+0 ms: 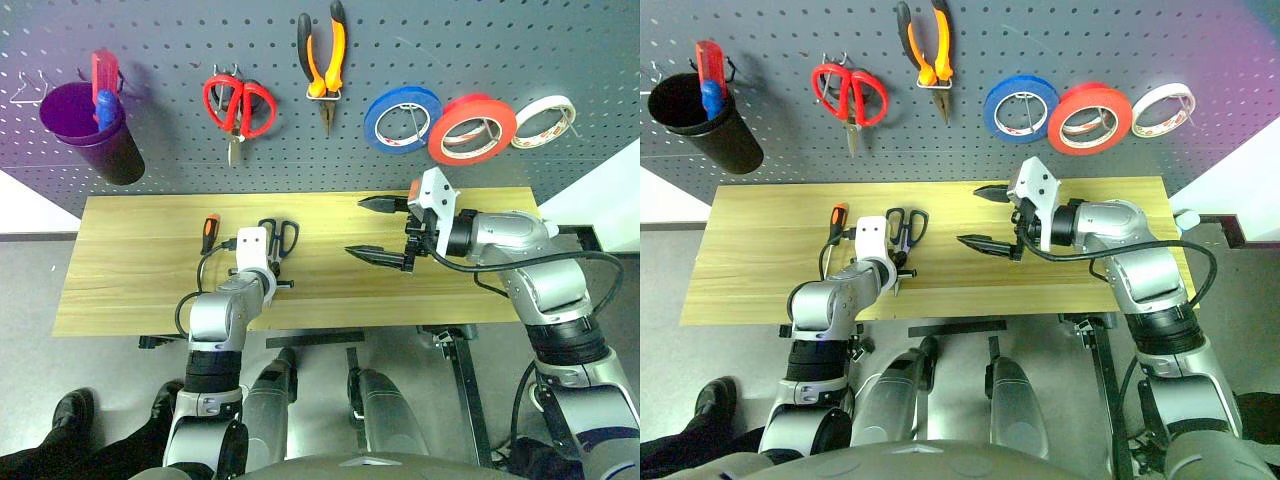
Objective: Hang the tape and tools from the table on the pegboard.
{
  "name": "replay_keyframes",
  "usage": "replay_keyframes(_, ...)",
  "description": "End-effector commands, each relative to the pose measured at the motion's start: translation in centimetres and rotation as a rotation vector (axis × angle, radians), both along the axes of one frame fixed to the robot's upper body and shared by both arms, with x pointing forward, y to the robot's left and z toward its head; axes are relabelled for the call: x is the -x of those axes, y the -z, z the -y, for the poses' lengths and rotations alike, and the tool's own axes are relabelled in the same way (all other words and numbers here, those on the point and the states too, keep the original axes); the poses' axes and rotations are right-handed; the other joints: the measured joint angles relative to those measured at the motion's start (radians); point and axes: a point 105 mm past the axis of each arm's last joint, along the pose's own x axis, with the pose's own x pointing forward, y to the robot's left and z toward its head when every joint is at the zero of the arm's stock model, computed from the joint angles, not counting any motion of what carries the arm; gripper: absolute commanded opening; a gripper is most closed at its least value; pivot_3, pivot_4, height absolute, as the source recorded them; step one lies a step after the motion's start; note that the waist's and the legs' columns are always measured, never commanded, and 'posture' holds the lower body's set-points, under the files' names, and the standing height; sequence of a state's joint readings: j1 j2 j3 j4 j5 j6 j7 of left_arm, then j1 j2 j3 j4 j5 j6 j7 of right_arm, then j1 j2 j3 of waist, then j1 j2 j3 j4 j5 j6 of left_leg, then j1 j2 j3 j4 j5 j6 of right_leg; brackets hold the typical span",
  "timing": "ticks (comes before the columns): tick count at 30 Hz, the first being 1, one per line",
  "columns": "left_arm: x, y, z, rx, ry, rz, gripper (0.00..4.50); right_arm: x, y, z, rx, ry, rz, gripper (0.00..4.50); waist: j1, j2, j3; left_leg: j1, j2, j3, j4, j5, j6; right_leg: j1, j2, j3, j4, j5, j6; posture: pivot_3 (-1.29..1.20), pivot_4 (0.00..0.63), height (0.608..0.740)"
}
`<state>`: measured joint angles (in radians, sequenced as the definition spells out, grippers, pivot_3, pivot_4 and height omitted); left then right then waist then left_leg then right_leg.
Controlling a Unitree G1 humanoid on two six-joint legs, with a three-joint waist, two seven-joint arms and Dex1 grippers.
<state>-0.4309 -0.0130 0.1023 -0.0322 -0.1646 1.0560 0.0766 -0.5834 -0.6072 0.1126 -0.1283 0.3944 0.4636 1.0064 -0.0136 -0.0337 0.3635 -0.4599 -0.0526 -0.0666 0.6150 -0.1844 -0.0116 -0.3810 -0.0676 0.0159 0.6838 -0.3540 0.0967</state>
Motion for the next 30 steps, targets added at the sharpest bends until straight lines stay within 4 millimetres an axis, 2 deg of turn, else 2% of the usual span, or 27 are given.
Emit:
replay_keyframes(1, 1.3, 2.7, -0.6, -0.028, -0.027, -0.111, 0.48, -0.1, -1.1, 0.2, -0.016, 0.006, 0.051, 4.50, 0.000, 0.000, 0.000, 0.000, 0.000, 0.000, 0.000, 0.000, 0.000, 0.000, 0.000, 0.000, 0.000, 0.000, 0.000, -0.04, 0.423, 0.740)
replay_keyframes(5, 1.2, 2.2, -0.6, -0.015, -0.035, -0.098, 0.48, -0.3, -1.0, 0.2, -0.014, 0.010, 0.053, 4.50, 0.000, 0.000, 0.000, 0.000, 0.000, 0.000, 0.000, 0.000, 0.000, 0.000, 0.000, 0.000, 0.000, 0.000, 0.000, -0.03, 0.424, 0.740)
replay_keyframes(13, 1.1, -0.3, -0.8, -0.045, -0.031, 0.013, 0.48, -0.5, -0.9, 0.3, -0.021, 0.015, 0.050, 4.50, -0.002, 0.000, 0.011, -0.001, 0.000, 0.000, -0.001, 0.000, 0.000, -0.001, 0.000, 0.000, -0.001, 0.000, 0.000, -0.03, 0.419, 0.740)
replay_keyframes(19, 1.1, -1.7, -1.3, -0.071, -0.031, 0.077, 0.48, -0.3, -2.2, 0.4, -0.088, -0.018, 0.013, 4.50, -0.002, 0.000, 0.021, -0.002, 0.000, 0.000, -0.001, 0.000, 0.000, -0.003, 0.000, 0.000, -0.001, 0.000, 0.000, -0.02, 0.416, 0.740)
replay_keyframes(21, 0.9, -2.7, -1.3, -0.064, -0.029, 0.119, 0.48, -0.3, -2.0, 0.4, -0.085, -0.018, 0.008, 4.50, 0.000, -0.001, 0.022, -0.002, 0.000, 0.000, -0.001, 0.000, 0.000, -0.003, 0.000, 0.000, -0.001, 0.000, 0.000, -0.02, 0.416, 0.740)
replay_keyframes(26, 0.9, -3.5, -1.3, -0.066, -0.021, 0.152, 0.48, -0.2, -1.7, 0.2, -0.086, -0.022, 0.002, 4.50, 0.001, -0.001, 0.022, -0.004, 0.000, 0.000, -0.001, 0.000, 0.000, -0.004, 0.000, 0.000, -0.001, 0.000, 0.000, -0.02, 0.415, 0.740)
replay_keyframes(29, 1.0, -5.0, -0.7, -0.016, 0.015, 0.228, 0.48, -0.3, -1.9, 0.3, -0.093, -0.029, -0.006, 4.50, 0.001, -0.001, 0.022, -0.004, 0.000, 0.000, -0.001, 0.000, 0.000, -0.004, 0.000, -0.001, -0.001, 0.000, 0.000, -0.01, 0.410, 0.740)
replay_keyframes(30, 1.2, -4.9, -0.6, -0.016, 0.030, 0.221, 0.48, -0.3, -2.0, 0.3, -0.090, -0.028, -0.002, 4.50, 0.001, -0.001, 0.022, -0.004, 0.000, 0.000, -0.001, 0.000, 0.000, -0.004, 0.000, -0.001, -0.001, 0.000, 0.000, -0.01, 0.410, 0.740)
